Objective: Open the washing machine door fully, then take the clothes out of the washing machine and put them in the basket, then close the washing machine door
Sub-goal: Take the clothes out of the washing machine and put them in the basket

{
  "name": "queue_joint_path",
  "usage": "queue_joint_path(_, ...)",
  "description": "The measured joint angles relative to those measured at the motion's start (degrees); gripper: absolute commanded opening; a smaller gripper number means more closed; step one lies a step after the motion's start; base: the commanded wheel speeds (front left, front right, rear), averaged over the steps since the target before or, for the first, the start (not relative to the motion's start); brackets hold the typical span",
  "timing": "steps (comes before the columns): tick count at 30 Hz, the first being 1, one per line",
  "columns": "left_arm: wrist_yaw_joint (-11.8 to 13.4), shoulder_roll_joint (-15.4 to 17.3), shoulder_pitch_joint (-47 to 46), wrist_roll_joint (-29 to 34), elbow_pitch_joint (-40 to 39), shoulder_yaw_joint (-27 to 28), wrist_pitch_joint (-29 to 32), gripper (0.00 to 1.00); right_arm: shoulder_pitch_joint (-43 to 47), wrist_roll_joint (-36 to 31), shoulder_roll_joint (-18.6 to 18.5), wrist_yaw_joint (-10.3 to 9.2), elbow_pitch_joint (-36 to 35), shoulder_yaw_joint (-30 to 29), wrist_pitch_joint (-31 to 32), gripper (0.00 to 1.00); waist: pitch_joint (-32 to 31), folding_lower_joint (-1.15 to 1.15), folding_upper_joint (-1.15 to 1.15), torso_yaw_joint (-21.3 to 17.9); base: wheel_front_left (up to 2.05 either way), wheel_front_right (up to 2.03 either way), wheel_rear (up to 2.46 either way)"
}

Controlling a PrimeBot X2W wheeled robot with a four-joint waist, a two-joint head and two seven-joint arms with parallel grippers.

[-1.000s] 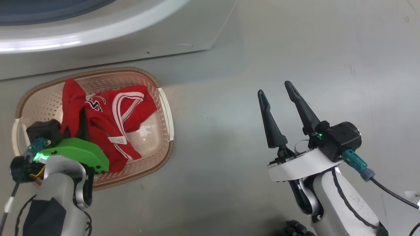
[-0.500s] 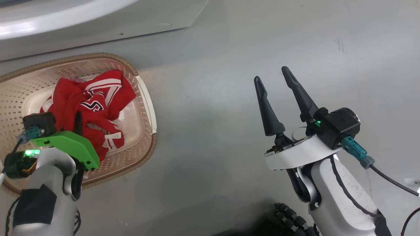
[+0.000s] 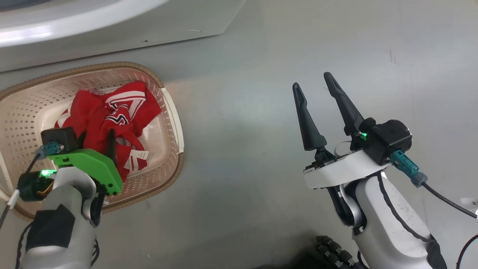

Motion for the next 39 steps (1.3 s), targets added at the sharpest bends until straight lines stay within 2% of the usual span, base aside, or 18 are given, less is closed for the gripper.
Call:
queue_joint_path(16,-0.51,-2.88,0.06,1.36,-0.79,-1.41,-11.09,1.0,-0.08,-0.46,-0.4,0.25,3.5,-3.6,0.0,1.0,-6.32,0.0,0.0,3.97,0.0,0.0,0.0)
queue_joint_path(32,-0.94,-4.1,4.75,1.05,-8.06,-1.77,-12.65,1.0,6.01,-0.79,-2.1,-0.1,7.16,-6.59,0.0,1.0,-16.76,0.0,0.0,9.09,0.0,0.0,0.0)
queue_joint_path(39,0.46,-4.13,8.53,1.57,-13.51,-1.43,-12.65,1.0,7.72,-0.79,-2.07,-0.24,7.48,-7.01,0.0,1.0,-22.24,0.0,0.0,11.04,0.0,0.0,0.0)
